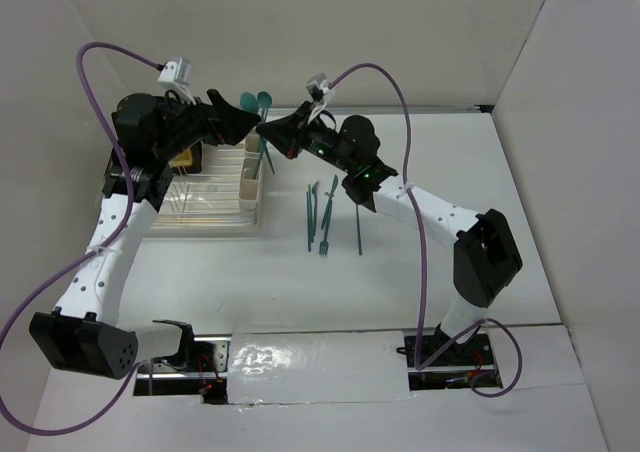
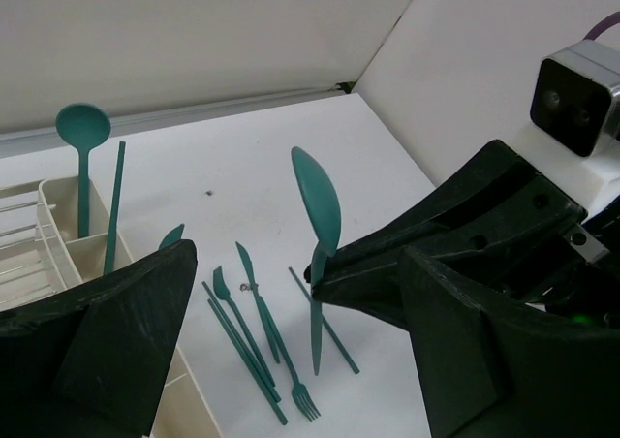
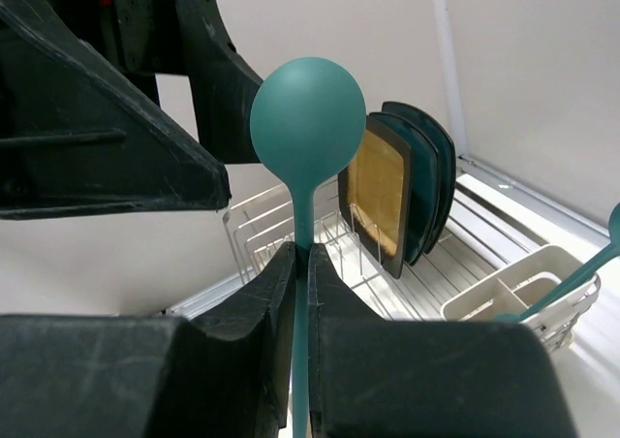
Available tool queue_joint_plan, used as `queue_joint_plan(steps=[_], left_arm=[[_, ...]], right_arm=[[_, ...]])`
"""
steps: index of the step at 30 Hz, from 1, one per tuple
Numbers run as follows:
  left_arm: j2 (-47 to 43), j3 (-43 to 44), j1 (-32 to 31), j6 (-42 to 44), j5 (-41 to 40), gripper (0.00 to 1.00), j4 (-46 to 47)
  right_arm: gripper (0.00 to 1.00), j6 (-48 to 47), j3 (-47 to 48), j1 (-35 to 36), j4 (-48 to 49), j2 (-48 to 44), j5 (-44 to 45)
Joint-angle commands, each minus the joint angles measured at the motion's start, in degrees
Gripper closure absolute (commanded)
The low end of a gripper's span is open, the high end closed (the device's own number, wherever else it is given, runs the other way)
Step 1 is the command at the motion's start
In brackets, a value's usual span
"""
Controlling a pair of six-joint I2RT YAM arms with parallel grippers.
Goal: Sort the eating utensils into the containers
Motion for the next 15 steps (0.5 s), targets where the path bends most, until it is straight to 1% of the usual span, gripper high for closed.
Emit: queue_joint_plan(steps=[1, 6, 7, 9, 10, 11, 13, 14, 15], left_arm=[[0.34, 1.17, -0.07, -1.46, 1.20, 0.03, 4.95], [1.66, 1.08, -0.51, -2.34, 1.02, 0.10, 6.19], [2.10, 1.17, -1.64, -2.25, 0.41, 0.12, 6.79], [3.33, 1.60, -2.53, -1.82, -1.86, 0.19, 6.80], [3.33, 1.61, -3.14, -1.81, -1.88, 0.19, 6.80], [3.59, 1.87, -3.58, -1.73, -2.40, 0.22, 6.63], [4.03, 2.22, -4.46, -1.11, -3.89, 0.28, 6.36], [4.21, 2.22, -4.72, -1.11, -4.16, 0.38, 6.36], [4.39, 2.22, -4.99, -0.76, -4.95, 0.42, 6.36]], right_arm=[[1.00, -1.37, 1.72, 1.32, -0.92, -1.04, 0.14], [1.00, -1.64, 3.04, 2.64, -3.21, -0.60, 1.46], [1.00, -1.29, 3.65, 2.90, -3.21, -0.51, 1.46], [1.00, -1.20, 4.88, 3.34, -3.82, 0.19, 1.98], [1.00, -1.20, 4.89, 3.34, -3.82, 0.46, 1.99], [1.00, -1.20, 5.41, 3.52, -4.43, 0.46, 2.59], [1.00, -1.11, 6.02, 3.87, -5.13, 0.81, 2.60], [1.00, -0.77, 6.55, 3.96, -5.14, 1.07, 3.30], [1.00, -0.76, 6.56, 4.13, -5.75, 1.07, 3.30]])
